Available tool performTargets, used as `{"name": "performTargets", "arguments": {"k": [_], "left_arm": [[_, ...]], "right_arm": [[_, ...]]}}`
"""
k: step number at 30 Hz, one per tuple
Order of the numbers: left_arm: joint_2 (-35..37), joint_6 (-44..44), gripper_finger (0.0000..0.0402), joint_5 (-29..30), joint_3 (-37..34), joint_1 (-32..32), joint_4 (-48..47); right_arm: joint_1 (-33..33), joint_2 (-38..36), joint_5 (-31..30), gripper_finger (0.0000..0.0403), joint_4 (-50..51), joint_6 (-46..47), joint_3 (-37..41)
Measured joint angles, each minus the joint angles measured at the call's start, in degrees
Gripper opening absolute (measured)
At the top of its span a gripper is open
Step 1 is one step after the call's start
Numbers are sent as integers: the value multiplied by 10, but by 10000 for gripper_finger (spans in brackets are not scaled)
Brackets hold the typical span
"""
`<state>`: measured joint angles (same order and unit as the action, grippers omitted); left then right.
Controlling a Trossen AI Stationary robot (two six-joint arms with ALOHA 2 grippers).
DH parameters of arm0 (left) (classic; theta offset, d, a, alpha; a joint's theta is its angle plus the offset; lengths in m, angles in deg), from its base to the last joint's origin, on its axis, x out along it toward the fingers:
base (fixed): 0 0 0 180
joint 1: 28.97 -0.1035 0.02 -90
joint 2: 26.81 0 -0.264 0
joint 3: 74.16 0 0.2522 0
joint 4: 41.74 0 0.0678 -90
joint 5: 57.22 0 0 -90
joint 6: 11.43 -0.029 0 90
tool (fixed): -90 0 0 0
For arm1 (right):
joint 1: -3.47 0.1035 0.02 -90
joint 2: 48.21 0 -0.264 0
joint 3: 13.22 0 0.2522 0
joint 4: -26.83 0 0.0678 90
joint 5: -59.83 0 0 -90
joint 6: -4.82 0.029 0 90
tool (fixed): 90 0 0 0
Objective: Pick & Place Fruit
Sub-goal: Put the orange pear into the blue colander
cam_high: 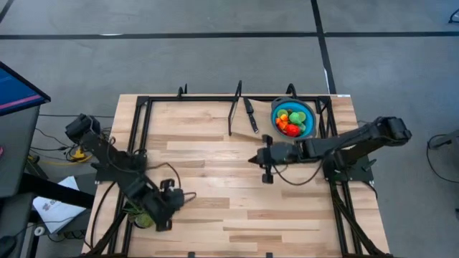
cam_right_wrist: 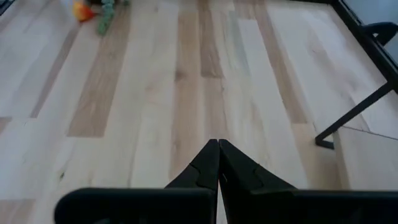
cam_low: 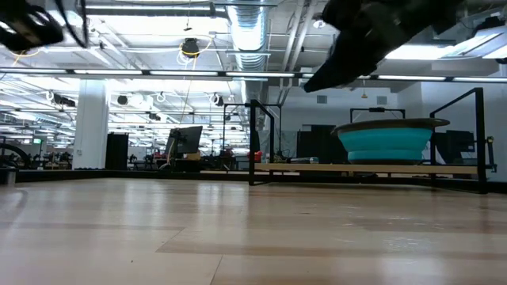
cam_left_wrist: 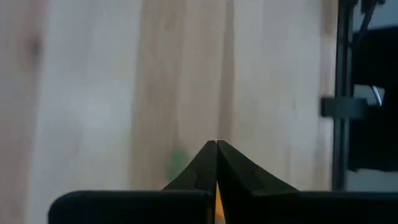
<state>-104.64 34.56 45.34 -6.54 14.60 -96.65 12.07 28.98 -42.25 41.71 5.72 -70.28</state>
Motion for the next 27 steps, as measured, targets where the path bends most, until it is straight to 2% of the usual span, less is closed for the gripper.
{"name": "performTargets", "arguments": {"k": [6,8,13,18,22,27], "left_arm": [[-86,104,0,-104,96,29,-107],[-100,136,0,-129,115,37,-113],[-113,201,1,-135,116,59,-114],[-112,201,7,-135,104,65,-114],[-112,194,39,-135,90,62,-113],[-112,186,114,-135,74,58,-108]], "right_arm": [[-72,0,63,0,-6,-23,1],[-87,0,75,0,-7,-39,1],[-107,0,78,0,-4,-56,1],[-112,0,78,0,-2,-59,1],[-109,0,80,0,2,-60,1],[-109,0,79,0,7,-60,1]]}}
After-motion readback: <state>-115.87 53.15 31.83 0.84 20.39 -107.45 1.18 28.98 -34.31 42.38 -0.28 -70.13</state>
